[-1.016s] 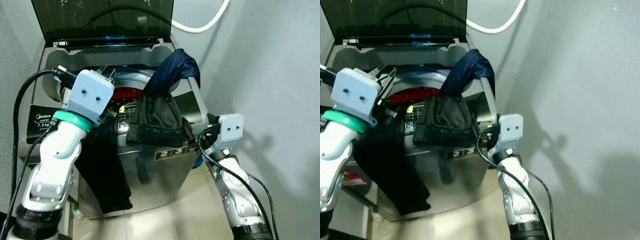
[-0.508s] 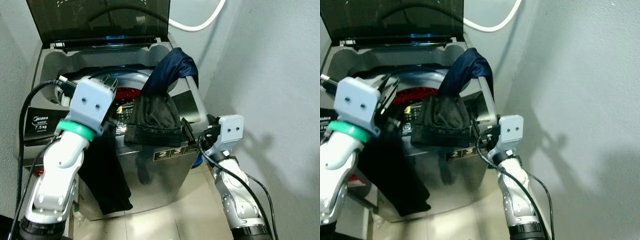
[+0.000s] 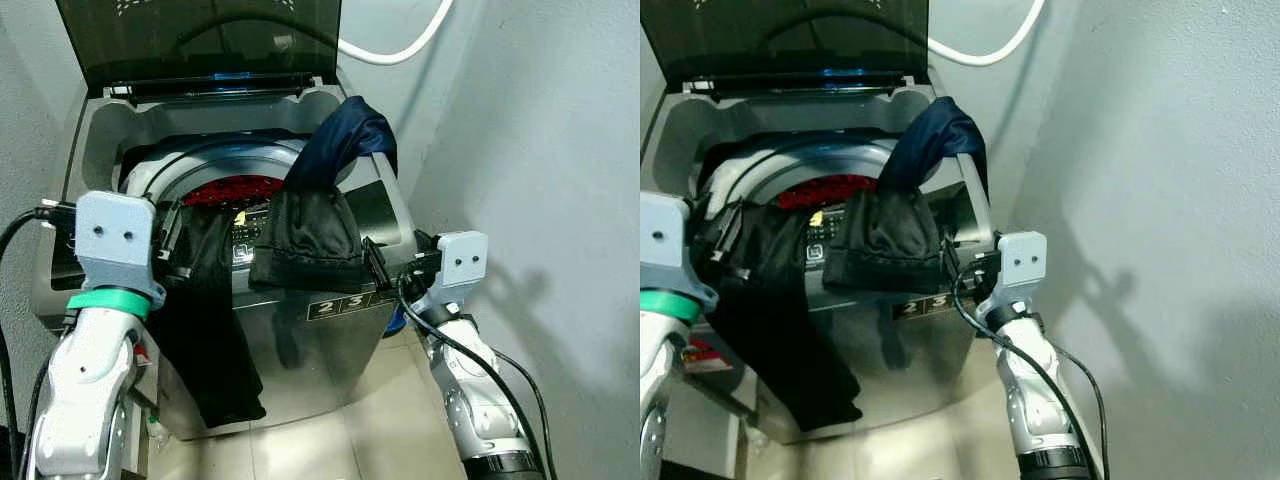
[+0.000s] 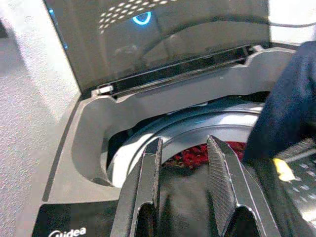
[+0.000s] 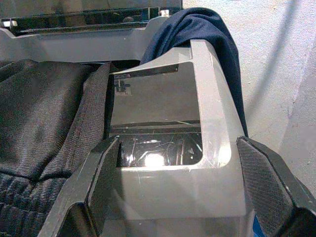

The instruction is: Clothes washing

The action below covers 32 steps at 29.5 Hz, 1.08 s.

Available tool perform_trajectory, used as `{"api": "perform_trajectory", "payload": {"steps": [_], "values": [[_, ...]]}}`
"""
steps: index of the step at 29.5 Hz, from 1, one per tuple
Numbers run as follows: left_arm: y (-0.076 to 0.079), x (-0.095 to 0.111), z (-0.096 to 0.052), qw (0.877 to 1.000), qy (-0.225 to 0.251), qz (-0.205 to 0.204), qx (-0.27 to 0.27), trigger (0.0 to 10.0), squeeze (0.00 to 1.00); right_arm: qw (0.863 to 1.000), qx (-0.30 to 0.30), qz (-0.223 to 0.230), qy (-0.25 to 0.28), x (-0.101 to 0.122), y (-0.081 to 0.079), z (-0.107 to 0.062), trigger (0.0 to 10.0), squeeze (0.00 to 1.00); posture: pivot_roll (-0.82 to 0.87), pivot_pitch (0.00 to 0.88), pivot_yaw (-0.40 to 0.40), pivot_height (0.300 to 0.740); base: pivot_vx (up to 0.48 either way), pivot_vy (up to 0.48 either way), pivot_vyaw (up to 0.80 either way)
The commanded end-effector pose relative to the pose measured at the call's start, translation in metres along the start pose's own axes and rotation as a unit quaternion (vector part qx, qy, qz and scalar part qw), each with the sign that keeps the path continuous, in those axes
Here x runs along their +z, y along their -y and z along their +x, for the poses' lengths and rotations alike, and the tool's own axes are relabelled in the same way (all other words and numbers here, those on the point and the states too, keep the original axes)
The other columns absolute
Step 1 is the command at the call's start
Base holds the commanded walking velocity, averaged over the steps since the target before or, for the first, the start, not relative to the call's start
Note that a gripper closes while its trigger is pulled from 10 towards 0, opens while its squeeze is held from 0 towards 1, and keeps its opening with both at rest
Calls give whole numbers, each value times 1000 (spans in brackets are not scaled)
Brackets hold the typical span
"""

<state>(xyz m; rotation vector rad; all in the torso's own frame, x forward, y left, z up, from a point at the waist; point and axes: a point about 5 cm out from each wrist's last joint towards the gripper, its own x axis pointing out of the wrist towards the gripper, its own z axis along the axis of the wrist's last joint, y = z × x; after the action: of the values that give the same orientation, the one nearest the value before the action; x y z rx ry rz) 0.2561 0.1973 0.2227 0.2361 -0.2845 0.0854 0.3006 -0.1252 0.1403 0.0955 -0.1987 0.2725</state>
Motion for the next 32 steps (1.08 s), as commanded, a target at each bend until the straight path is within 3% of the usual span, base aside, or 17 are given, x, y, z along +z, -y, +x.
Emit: {"api": "perform_trajectory", "payload": {"steps": [1, 8, 12, 13, 14, 15, 21, 22, 25, 29, 32], "values": [[-1, -6, 0, 1000, -18, -8, 5, 10000, 1000, 1000, 5, 5, -14, -5, -3, -1, 10000, 0, 95, 23, 8, 740, 0, 0, 0], [3, -11, 0, 998, -50, -27, -9, 10000, 1000, 1000, 4, 4, -13, -5, -3, -1, 10000, 0, 89, 22, 13, 740, 0, 0, 0], [11, -19, -8, 995, -81, -48, -23, 10000, 1000, 1000, 3, 4, -13, -4, -3, -2, 10000, 0, 89, 23, 12, 740, 0, 0, 0], [11, -21, -10, 994, -90, -56, -21, 10000, 773, 1000, 3, 4, -13, -5, -3, -2, 10000, 0, 89, 23, 12, 740, 0, 0, 0], [11, -21, -10, 994, -90, -56, -21, 10000, 773, 1000, 3, 4, -13, -5, -3, -2, 10000, 0, 89, 23, 12, 740, 0, 0, 0], [12, -24, -12, 992, -103, -70, -16, 10000, 0, 1000, 4, 4, -13, -5, -3, -2, 10000, 0, 90, 24, 10, 740, 0, 0, 0], [11, -29, -14, 987, -128, -99, -9, 10000, 0, 1000, 6, 4, -14, -5, -3, -2, 10000, 0, 90, 24, 8, 740, 0, 0, 0], [11, -31, -13, 983, -140, -118, -8, 10000, 0, 1000, 7, 4, -14, -5, -3, -2, 10000, 0, 89, 22, 10, 740, 0, 0, 0], [11, -31, -13, 983, -140, -118, -8, 10000, 0, 1000, 7, 4, -14, -5, -3, -2, 10000, 0, 89, 22, 10, 740, 0, 0, 0], [10, -42, -14, 971, -185, -151, -7, 10000, 0, 1000, 7, 3, -14, -5, -4, -2, 10000, 0, 85, 20, 12, 740, 0, 0, 0], [10, -44, -14, 969, -198, -148, -13, 10000, 0, 1000, 7, 3, -14, -5, -4, -2, 10000, 0, 85, 20, 11, 740, 0, 0, 0]]}}
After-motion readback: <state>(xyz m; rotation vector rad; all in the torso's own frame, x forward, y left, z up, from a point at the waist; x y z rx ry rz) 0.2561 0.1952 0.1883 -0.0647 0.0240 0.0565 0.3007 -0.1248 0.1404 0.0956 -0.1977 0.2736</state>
